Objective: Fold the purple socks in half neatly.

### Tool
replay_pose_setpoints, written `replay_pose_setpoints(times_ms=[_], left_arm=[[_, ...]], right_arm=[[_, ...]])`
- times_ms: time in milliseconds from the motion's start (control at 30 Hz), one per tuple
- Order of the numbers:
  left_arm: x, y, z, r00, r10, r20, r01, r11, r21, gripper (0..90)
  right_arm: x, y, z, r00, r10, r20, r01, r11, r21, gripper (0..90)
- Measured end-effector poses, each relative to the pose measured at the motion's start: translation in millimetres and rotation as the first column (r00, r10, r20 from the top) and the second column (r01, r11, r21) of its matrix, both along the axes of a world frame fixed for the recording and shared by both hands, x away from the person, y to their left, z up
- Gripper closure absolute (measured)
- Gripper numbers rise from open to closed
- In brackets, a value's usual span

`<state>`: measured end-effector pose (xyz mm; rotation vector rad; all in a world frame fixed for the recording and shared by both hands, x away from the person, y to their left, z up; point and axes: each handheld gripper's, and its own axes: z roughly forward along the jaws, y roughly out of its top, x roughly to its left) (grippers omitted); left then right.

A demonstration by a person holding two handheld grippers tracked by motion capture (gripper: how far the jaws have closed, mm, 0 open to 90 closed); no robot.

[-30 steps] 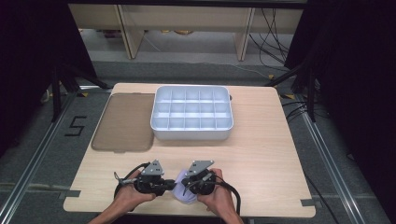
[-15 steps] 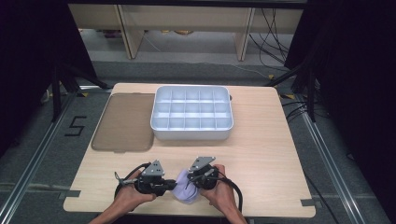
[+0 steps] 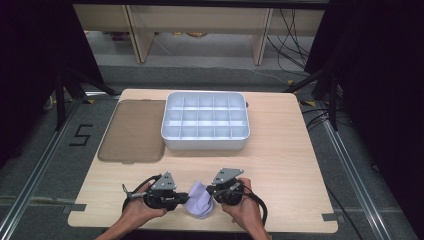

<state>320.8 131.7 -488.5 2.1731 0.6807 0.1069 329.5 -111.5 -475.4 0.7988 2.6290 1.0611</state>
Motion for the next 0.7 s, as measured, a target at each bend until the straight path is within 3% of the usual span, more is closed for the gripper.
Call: replay_pose_setpoints(times_ms=[100, 133, 167, 200, 333, 500, 700], left_arm=[[-0.9, -0.6, 1.4, 0.9999, -0.007, 0.012, 0.007, 0.9999, 0.008, 83.1], [-2.4, -1.9, 1.5, 1.0, 0.003, -0.002, -0.003, 1.0, -0.003, 83.1], [-2.6, -2.1, 1.9, 1.0, 0.001, 0.002, -0.001, 1.0, -0.001, 83.1], [-2.6, -2.5, 2.5, 0.9999, -0.005, 0.012, 0.005, 1.0, 0.003, 83.1], [-5.4, -6.7, 6.0, 0.9994, -0.019, 0.027, 0.02, 0.9998, -0.004, 83.0], [-9.8, -18.6, 8.8, 0.9988, -0.04, 0.03, 0.04, 0.9989, -0.023, 83.1], [-12.9, -34.5, 9.5, 0.9956, -0.084, 0.041, 0.084, 0.9965, -0.003, 83.1]], right_arm=[[-10.4, -4.3, -1.3, 0.9995, 0.012, -0.028, -0.012, 0.9999, 0.0, 86.6], [-12.6, -3.4, -3.8, 0.9996, 0.01, -0.027, -0.01, 0.9999, 0.007, 86.6], [-15.5, -3.4, -4.6, 0.9988, 0.004, -0.048, -0.004, 1.0, -0.006, 86.4], [-15.9, -2.9, -6.2, 0.9989, 0.022, -0.042, -0.022, 0.9997, -0.008, 86.3], [-13.7, -0.5, -15.4, 0.9976, 0.004, -0.069, -0.009, 0.9978, -0.065, 86.3], [-10.2, 0.8, -18.5, 0.9976, 0.009, -0.069, -0.013, 0.9979, -0.063, 86.4], [-10.3, -1.0, -18.2, 0.9973, 0.006, -0.074, -0.01, 0.9987, -0.05, 86.5]])
